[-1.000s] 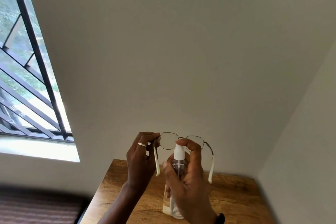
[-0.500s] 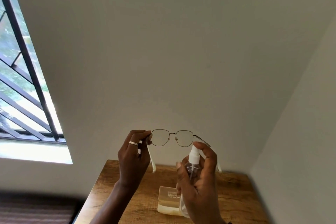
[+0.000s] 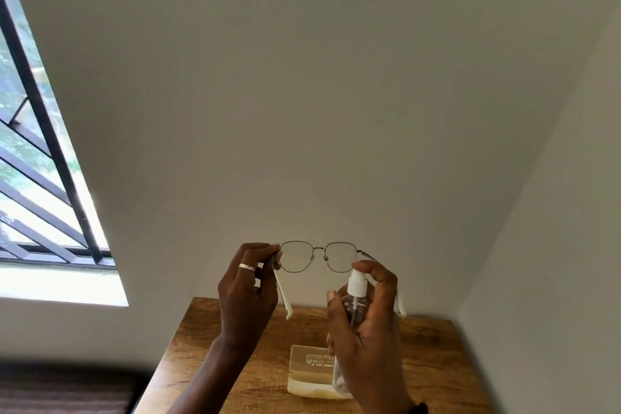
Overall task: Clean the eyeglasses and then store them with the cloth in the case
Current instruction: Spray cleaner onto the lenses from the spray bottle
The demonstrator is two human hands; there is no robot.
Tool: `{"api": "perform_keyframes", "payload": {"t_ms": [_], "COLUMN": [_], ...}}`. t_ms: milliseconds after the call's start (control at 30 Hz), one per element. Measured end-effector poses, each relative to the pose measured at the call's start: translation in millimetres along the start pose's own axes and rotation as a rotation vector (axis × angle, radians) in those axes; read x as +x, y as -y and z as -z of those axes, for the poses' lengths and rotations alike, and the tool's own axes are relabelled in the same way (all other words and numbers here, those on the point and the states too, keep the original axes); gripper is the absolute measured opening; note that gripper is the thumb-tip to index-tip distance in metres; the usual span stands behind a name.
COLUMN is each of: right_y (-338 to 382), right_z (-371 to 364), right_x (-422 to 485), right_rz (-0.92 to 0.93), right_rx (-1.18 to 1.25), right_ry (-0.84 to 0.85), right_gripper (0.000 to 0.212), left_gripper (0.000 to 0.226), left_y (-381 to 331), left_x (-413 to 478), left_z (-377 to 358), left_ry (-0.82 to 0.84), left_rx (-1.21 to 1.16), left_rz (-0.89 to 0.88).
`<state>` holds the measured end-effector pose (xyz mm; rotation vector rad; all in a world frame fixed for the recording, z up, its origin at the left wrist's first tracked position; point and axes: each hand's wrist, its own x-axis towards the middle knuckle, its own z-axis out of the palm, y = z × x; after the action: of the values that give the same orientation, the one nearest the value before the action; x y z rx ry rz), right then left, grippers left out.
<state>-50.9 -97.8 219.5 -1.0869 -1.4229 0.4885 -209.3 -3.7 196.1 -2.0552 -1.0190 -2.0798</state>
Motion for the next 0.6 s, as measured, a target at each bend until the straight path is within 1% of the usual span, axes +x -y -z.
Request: {"api": "perform_keyframes", "payload": {"t_ms": [167,300,467,533,600], "right_y": [8.4,3.6,5.7,2.4,-1.1], "right_z": [1.8,-0.7,-4.2,-4.2,-4.4], "right_x": [2.3,2.3,1.9,3.0,3.5], "right_rz": [-0.062,-0.022,-0.062,-0.045,-0.037], "right_rx": [0.127,0.041,0.135,0.110,0.083], "right_ry": [0.091,0.030,0.037,0.010,-0.008], "right_gripper": [0.056,0.051,0.052,0.052,0.050], "left_gripper": [0.015,0.020,0.022,0.024,0.021], "left_y": [3.0,1.5,0.6,0.2,0.7], "left_x": [-1.3,-0.6,0.4,0.6,-0.2], "left_z": [0.9,0.4,1.3,1.6,2.4], "left_ry": [-0.005,-0.006,-0.007,-0.010,-0.004], "left_rx": [0.004,0.005,0.007,0.011,0.008], "left_rz": [0.009,0.013,0.016,0.021,0.022]}}
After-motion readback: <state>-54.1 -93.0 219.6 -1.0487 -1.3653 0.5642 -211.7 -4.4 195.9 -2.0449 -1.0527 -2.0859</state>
